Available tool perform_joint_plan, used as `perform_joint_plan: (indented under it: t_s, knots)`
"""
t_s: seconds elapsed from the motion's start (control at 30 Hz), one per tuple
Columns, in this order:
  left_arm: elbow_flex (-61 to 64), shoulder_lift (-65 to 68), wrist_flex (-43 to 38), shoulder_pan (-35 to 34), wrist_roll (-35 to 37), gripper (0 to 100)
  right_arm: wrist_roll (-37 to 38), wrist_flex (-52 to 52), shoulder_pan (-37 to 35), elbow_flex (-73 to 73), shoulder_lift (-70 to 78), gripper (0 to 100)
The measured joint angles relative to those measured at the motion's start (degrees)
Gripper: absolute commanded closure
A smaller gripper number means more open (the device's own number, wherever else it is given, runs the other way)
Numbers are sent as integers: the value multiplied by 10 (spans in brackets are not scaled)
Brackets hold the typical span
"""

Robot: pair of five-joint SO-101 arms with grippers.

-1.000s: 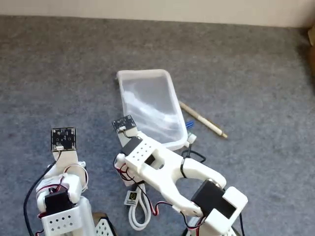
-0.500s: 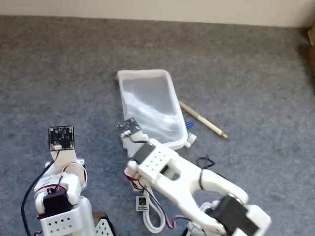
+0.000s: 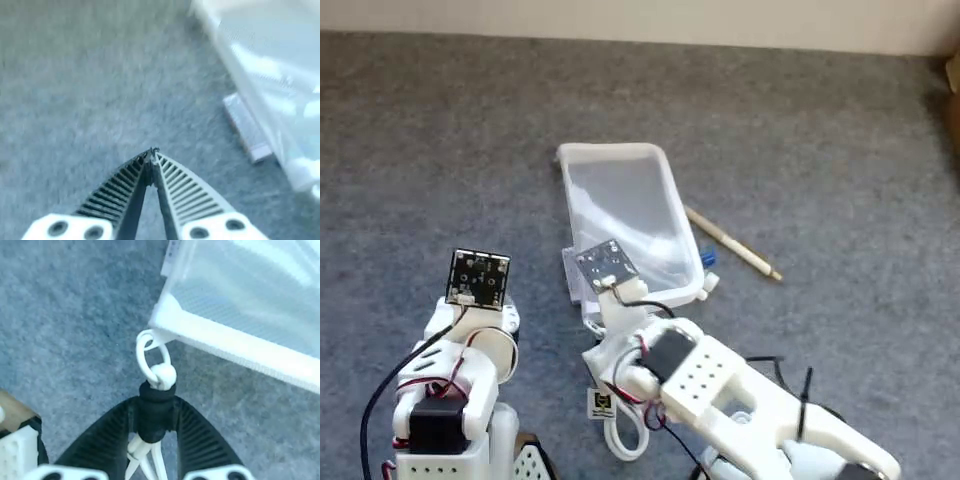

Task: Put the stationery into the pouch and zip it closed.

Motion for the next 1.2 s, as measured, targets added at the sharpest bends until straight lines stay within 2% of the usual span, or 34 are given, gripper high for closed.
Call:
perform_joint_plan:
  t_s: [0.23,0.43,0.57,0.77,0.87,0.97,1.07,1.2]
  knots:
    - [-2,0,-58,18,0,976,0,-41,1,62,-111,995]
    - [-11,1,-68,19,0,784,0,-43,52,72,-203,995]
    - [-20,1,-69,19,0,777,0,-44,74,102,-263,995]
    - [-23,1,-71,19,1,769,0,-105,79,184,-361,995]
    - [-23,1,-71,34,24,710,1,-139,80,231,-425,995]
    - [-25,1,-60,65,47,657,40,-169,81,282,-494,995]
    - [-54,1,-18,77,74,655,91,-192,81,329,-567,995]
    - [-82,0,20,83,97,655,113,-199,82,346,-635,995]
